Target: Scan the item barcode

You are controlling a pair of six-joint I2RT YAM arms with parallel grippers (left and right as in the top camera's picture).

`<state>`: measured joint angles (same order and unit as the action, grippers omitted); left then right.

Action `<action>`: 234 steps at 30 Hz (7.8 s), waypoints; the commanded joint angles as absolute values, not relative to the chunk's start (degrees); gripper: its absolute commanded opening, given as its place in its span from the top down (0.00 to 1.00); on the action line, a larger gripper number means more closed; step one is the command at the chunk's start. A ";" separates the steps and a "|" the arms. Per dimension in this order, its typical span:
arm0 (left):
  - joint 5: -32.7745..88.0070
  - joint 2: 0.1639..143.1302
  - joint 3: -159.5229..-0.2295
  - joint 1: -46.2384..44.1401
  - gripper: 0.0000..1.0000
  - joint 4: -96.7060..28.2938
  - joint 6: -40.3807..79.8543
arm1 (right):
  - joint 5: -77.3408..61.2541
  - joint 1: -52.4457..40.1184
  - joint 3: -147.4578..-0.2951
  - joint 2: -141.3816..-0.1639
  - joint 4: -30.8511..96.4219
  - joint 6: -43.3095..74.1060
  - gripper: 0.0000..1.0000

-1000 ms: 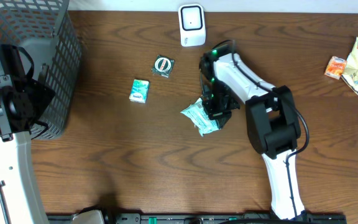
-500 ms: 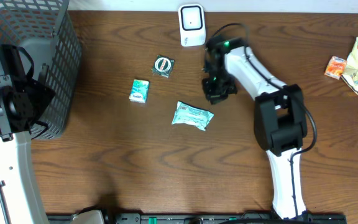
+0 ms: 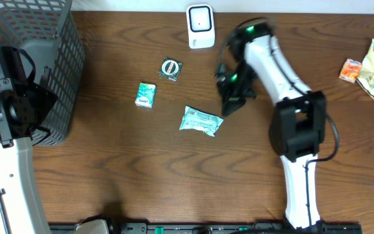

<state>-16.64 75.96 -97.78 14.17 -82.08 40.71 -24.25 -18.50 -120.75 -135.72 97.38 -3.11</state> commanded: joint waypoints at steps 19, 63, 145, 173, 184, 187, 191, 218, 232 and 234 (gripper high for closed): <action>-17.21 75.55 -97.67 14.46 0.02 -82.21 41.21 | -11.86 -32.88 -112.73 -135.66 87.20 9.82 0.94; -17.21 75.55 -97.67 14.46 0.02 -82.21 41.21 | -40.71 -20.73 -102.54 -135.66 61.49 11.29 0.25; -17.21 75.55 -97.67 14.46 0.02 -82.21 41.21 | -52.56 -16.99 -99.39 -102.65 49.10 19.70 0.99; -17.21 75.55 -97.67 14.46 0.02 -82.21 41.21 | 45.95 -27.27 -87.15 -116.77 56.23 20.97 0.99; -17.21 75.55 -97.67 14.46 0.02 -82.21 41.21 | 32.32 -29.65 -87.15 -121.05 56.55 21.19 0.75; -17.21 75.55 -97.67 14.46 0.02 -82.21 41.21 | 26.57 -30.35 -87.18 -121.05 55.61 21.19 0.62; -17.21 75.57 -97.67 14.46 0.02 -82.21 41.23 | 12.25 -30.70 -88.62 -120.75 56.62 21.17 0.70; -17.21 75.55 -97.67 14.46 0.03 -82.21 41.21 | -2.57 -15.64 -85.60 -118.21 57.21 -1.50 0.60; -17.21 75.55 -97.67 14.46 0.02 -82.21 41.21 | -9.37 -15.99 -85.76 -117.95 54.15 3.18 0.99; -17.21 75.57 -97.67 14.46 0.02 -82.21 41.21 | -14.85 -16.62 -91.79 -117.95 54.39 3.18 0.99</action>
<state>-16.64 75.96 -97.78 14.15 -82.08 40.71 -6.39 -15.62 -84.47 -117.75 54.65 1.58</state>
